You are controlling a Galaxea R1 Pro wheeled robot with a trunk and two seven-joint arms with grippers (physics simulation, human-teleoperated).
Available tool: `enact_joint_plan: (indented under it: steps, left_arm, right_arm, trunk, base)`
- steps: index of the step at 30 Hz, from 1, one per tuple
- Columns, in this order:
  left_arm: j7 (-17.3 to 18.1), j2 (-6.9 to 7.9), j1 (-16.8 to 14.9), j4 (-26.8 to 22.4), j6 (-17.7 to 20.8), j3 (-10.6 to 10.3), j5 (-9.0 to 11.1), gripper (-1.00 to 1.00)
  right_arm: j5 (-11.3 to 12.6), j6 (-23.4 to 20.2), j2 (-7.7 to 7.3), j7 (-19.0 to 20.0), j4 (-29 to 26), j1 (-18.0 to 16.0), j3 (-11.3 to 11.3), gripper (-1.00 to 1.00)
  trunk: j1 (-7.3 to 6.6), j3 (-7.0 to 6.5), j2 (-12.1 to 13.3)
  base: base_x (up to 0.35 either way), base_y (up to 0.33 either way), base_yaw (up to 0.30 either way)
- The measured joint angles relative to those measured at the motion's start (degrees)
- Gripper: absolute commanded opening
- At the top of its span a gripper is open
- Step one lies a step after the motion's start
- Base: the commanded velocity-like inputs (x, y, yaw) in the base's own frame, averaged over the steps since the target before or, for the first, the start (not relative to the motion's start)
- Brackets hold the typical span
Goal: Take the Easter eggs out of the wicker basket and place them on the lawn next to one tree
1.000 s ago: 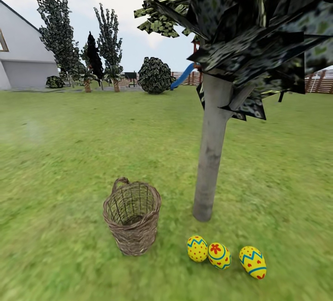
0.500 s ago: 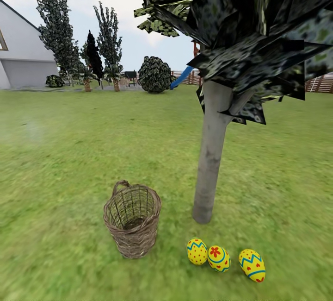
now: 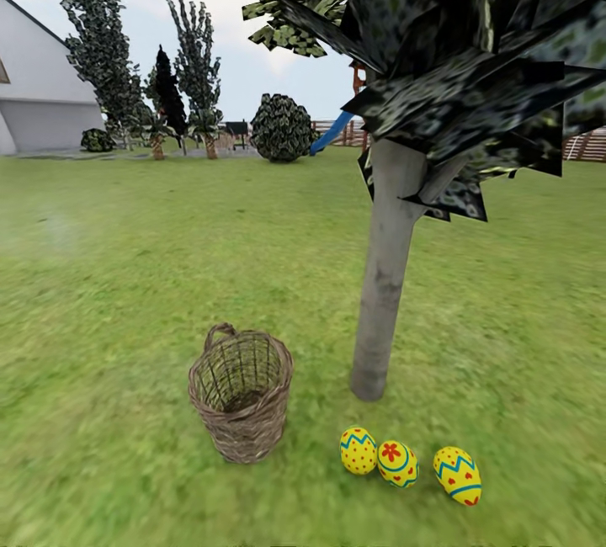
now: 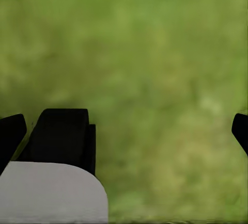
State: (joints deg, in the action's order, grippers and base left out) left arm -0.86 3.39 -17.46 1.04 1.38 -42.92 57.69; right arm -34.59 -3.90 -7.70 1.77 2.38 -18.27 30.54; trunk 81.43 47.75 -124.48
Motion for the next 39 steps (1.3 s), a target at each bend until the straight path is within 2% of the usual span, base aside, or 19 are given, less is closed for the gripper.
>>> enact_joint_plan:
  steps: [3,6,7,10,16,29,33,39]
  left_arm:
    - [0.0,1.92,0.0,0.0,0.0,0.0,0.0,1.0]
    - [0.0,2.78,0.0,0.0,0.0,-0.1,0.0,1.0]
    - [0.0,2.62,0.0,0.0,0.0,-0.1,0.0,1.0]
    - [0.0,2.58,0.0,0.0,0.0,0.0,0.0,1.0]
    - [0.4,1.84,0.0,-0.2,0.0,0.1,0.1,1.0]
    - [0.5,1.54,0.0,-0.2,0.0,0.1,0.1,1.0]
    - [0.5,0.85,0.0,-0.2,0.3,0.0,-0.1,1.0]
    - [0.3,0.56,0.0,-0.1,0.4,0.0,-0.2,1.0]
  right_arm:
    - [0.1,0.0,0.0,0.0,0.1,0.3,0.0,1.0]
    - [0.1,-0.3,0.05,0.0,0.2,0.5,0.0,1.0]
    - [0.1,-0.3,0.67,0.0,0.6,0.5,0.0,1.0]
    - [0.1,-0.1,1.11,-0.1,0.6,0.8,0.0,1.0]
    - [-0.1,-0.1,1.28,0.0,0.7,0.9,0.0,1.0]
    - [-0.3,-0.1,1.35,0.0,0.6,1.0,0.0,1.0]
    - [-0.3,0.0,1.34,-0.1,0.5,1.0,0.0,1.0]
    - [-0.4,0.0,1.32,-0.1,0.5,1.0,0.0,1.0]
  trunk:
    - [0.0,0.28,0.0]
    - [0.0,0.57,0.0]
    - [0.0,0.66,0.0]
    - [0.0,0.95,0.0]
    - [0.0,1.52,0.0]
    - [0.0,2.75,0.0]
    - [-0.87,2.42,1.6]
    - [-2.19,1.91,4.0]
  base:
    - [0.0,0.0,0.0]
    - [0.0,0.0,0.0]
    - [0.0,0.0,0.0]
    - [0.0,0.0,0.0]
    - [0.0,0.0,0.0]
    - [0.0,0.0,0.0]
    - [0.0,0.0,0.0]
    - [0.0,0.0,0.0]
